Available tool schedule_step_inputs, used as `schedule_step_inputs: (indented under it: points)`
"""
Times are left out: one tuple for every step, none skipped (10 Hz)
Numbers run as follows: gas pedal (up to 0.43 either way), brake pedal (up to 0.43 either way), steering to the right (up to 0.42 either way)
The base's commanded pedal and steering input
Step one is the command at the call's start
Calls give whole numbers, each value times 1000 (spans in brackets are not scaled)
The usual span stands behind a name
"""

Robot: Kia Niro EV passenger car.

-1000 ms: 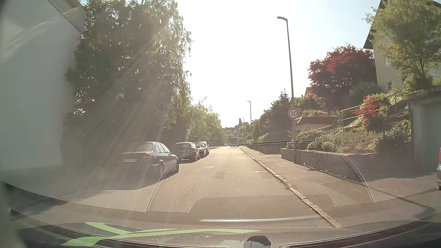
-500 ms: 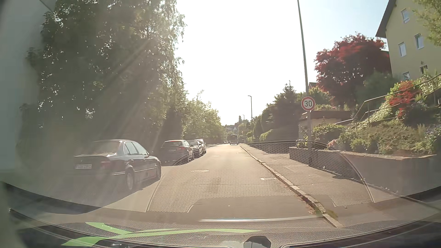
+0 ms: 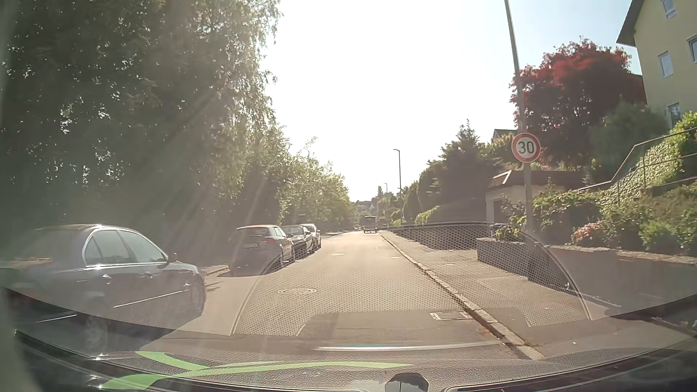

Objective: Follow the waypoints while adhering to traffic rules and regulations

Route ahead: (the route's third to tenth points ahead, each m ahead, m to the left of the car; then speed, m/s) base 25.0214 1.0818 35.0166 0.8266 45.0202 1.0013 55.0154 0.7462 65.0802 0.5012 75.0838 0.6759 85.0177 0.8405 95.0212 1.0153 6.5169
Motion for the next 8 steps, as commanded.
schedule_step_inputs:
  points:
    - [67,0,-7]
    - [59,0,-8]
    - [59,0,-12]
    - [59,0,-12]
    - [59,0,-12]
    - [59,0,-12]
    - [59,0,-12]
    - [59,0,-12]
